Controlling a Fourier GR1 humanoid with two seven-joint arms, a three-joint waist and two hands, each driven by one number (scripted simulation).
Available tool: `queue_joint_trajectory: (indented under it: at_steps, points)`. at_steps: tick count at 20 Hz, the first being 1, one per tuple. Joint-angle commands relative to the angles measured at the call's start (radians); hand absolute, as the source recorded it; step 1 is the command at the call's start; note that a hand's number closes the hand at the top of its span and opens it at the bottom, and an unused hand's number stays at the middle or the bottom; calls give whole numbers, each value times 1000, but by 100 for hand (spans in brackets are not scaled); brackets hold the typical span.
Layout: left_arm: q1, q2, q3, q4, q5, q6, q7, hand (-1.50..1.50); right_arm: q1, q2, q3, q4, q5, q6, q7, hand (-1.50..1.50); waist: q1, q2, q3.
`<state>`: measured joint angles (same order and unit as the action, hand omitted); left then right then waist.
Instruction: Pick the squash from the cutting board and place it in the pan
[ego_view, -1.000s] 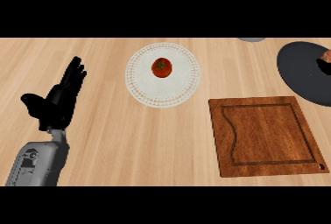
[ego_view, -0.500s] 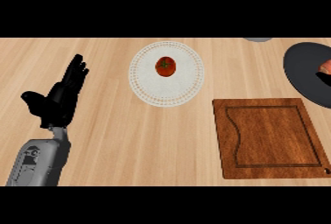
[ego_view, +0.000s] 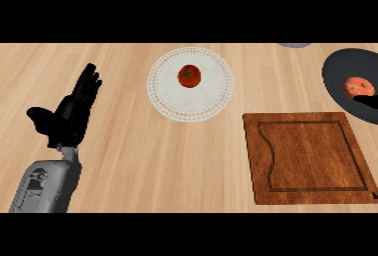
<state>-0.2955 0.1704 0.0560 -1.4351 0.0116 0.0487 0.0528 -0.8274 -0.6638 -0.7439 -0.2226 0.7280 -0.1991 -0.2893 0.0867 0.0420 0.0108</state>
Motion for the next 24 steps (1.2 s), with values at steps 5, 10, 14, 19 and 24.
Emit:
queue_joint_trajectory:
  at_steps: [5,10,14,19,24]
  points:
    - [10,16,21,17,7,-6,3,0,16,-14,-159,-14,-172,7,-184,-150,-35,-14,-3]
    - [14,15,40,41,-6,20,-9,0,82,-39,-215,21,-264,224,-281,-150,-63,-25,-6]
    - [41,49,72,23,21,-12,-4,0,176,-82,-225,8,-317,419,-361,-150,-82,-37,-9]
    - [73,62,79,-47,19,-12,36,0,276,-96,-196,-92,-377,529,-371,-150,-98,-48,-12]
    - [142,32,63,-62,6,1,3,0,369,-85,-194,-244,-439,599,-282,-150,-112,-55,-15]
